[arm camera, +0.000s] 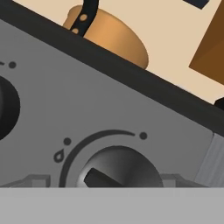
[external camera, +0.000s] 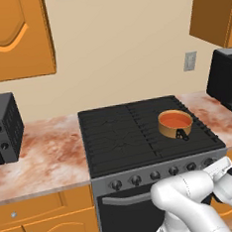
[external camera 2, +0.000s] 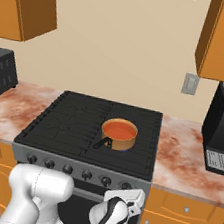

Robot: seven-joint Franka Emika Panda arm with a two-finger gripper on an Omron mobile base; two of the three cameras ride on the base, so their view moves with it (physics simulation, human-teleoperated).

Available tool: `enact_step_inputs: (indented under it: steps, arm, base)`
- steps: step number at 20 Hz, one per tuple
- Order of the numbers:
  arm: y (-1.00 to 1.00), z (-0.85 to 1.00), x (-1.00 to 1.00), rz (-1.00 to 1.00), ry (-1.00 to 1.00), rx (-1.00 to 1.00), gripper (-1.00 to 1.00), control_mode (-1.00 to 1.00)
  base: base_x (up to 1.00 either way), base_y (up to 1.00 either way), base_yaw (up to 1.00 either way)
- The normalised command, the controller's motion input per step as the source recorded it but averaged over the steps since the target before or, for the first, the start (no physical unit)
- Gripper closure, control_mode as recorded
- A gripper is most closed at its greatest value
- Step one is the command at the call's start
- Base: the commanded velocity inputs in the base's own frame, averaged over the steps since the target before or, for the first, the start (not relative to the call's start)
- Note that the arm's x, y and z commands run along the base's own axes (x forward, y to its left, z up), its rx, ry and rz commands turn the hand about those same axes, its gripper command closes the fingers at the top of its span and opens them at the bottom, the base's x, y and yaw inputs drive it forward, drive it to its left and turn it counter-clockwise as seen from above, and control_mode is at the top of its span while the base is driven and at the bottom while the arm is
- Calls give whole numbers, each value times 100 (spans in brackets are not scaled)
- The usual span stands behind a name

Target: Wait until the marinara sauce is simmered to a deep red color and then turn off the stove.

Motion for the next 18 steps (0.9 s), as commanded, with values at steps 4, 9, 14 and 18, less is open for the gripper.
enact_step_inputs:
  steps: [4,9,14,18]
  arm:
    - [0,0,5,0,0,0,100,-100]
    - [0,0,0,0,0,0,100,-100]
    - [0,0,0,0,0,0,100,-100]
    - [0,0,0,0,0,0,100,-100]
  base:
    - [0,0,0]
    - [0,0,0]
    - [0,0,0]
    - [0,0,0]
